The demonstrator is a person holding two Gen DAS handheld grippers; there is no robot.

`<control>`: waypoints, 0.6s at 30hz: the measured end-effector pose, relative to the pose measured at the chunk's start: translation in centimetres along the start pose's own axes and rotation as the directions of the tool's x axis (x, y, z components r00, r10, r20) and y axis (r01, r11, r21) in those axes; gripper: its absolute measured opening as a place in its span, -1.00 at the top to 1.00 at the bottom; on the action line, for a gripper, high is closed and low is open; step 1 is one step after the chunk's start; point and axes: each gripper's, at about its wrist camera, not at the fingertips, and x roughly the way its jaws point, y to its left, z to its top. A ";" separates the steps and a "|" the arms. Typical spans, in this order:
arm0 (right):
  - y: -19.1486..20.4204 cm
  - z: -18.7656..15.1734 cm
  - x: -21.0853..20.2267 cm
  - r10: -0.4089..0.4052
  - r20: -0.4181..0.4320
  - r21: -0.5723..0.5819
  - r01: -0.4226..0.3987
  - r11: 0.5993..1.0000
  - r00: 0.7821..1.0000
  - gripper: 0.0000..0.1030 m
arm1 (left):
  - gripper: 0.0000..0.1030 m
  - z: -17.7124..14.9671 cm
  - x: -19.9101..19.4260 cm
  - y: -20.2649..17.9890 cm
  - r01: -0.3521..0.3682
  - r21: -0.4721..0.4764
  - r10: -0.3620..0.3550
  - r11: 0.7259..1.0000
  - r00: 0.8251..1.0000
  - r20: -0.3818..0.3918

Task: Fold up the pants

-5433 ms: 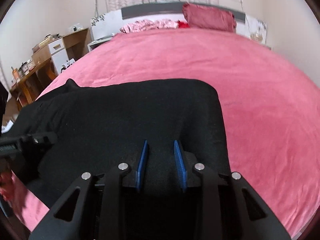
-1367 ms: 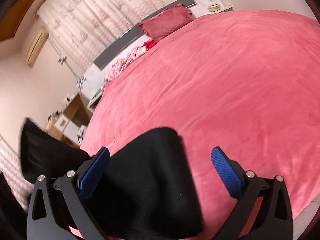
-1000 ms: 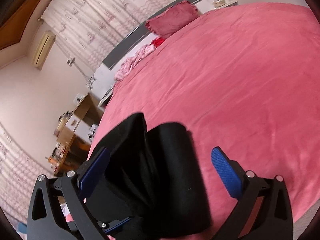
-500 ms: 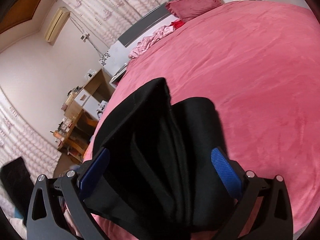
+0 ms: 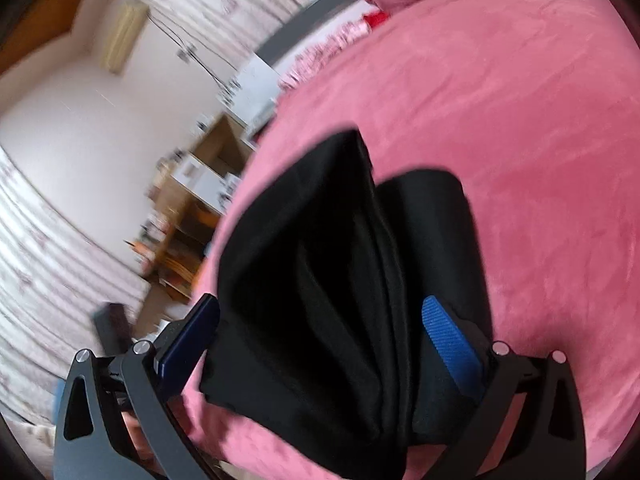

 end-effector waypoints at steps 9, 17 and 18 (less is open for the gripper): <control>4.5 2.5 -3.3 0.028 0.061 -0.133 -0.020 0.991 0.998 0.73 | -0.21 -0.4 -2.1 -3.7 0.004 0.176 -0.017 0.984 0.997 0.072; -1.1 0.6 -2.0 -0.070 -0.016 0.017 0.070 0.997 0.997 0.73 | -0.21 -0.6 0.6 -7.8 0.035 0.283 -0.028 0.959 0.999 -0.030; -2.2 -0.4 -1.2 -0.126 -0.039 0.019 0.127 0.992 0.991 0.73 | -0.21 -1.0 1.3 -7.9 0.025 0.297 -0.009 0.955 0.999 -0.054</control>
